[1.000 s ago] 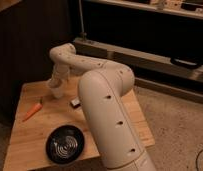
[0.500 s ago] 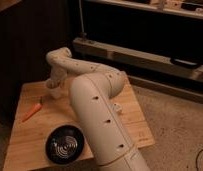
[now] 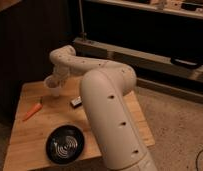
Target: Place the ceramic cup in the ceramic bowl
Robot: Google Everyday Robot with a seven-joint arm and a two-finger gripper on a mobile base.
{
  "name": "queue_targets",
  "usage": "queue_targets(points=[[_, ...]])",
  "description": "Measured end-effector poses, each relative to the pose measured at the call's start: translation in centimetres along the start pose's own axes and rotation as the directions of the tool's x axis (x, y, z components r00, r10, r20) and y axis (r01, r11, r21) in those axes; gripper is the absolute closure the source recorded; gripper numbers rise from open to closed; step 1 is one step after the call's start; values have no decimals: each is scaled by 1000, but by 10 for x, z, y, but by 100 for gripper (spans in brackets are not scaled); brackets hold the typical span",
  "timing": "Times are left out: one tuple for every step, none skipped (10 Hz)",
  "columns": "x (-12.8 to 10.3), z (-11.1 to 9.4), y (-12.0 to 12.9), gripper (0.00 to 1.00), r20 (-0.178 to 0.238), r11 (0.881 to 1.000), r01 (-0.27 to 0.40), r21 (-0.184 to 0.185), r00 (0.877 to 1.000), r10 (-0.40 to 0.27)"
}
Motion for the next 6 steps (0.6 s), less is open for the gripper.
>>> queue_targets(points=[[18, -27, -7, 100, -4, 1000, 14, -13, 1000, -14], [35, -40, -5, 100, -20, 999, 34, -20, 999, -35], [54, -48, 5, 100, -42, 998, 62, -25, 997, -63], [81, -50, 21, 100, -74, 995, 91, -28, 993, -93], [106, -52, 33, 100, -106, 994, 107, -38, 988, -110], [128, -55, 38, 100, -134, 993, 114, -43, 984, -119]])
